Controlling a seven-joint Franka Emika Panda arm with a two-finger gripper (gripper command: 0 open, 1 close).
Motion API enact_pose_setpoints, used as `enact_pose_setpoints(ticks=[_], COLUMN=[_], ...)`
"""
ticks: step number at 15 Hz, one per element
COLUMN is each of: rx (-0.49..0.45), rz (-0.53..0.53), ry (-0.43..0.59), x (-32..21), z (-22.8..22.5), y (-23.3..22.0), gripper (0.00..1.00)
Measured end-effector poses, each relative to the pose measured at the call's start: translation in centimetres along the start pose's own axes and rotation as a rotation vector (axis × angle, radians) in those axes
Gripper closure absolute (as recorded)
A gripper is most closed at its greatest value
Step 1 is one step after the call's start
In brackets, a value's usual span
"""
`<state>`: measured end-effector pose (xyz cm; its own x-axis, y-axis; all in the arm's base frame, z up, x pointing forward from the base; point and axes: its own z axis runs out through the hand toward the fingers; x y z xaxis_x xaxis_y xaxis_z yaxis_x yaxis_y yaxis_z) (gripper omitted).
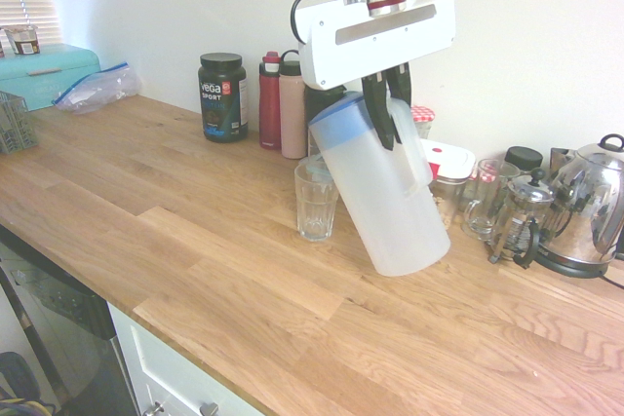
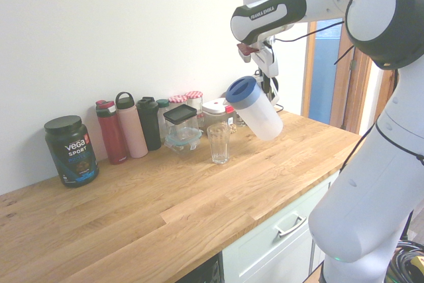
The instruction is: Pour me some water
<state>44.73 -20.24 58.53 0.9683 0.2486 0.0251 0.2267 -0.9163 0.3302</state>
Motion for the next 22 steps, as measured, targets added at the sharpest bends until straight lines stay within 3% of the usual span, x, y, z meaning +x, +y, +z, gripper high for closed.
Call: enact_pose_setpoints(ticks=[16, 22], rx=[-0.418, -0.453], rz=[-0.132, -0.139], ry=[-0.145, -0.146], x=[4.2, 4.3], z=[3.3, 3.2], y=[-9.7, -10.0], gripper=[1.00, 1.00])
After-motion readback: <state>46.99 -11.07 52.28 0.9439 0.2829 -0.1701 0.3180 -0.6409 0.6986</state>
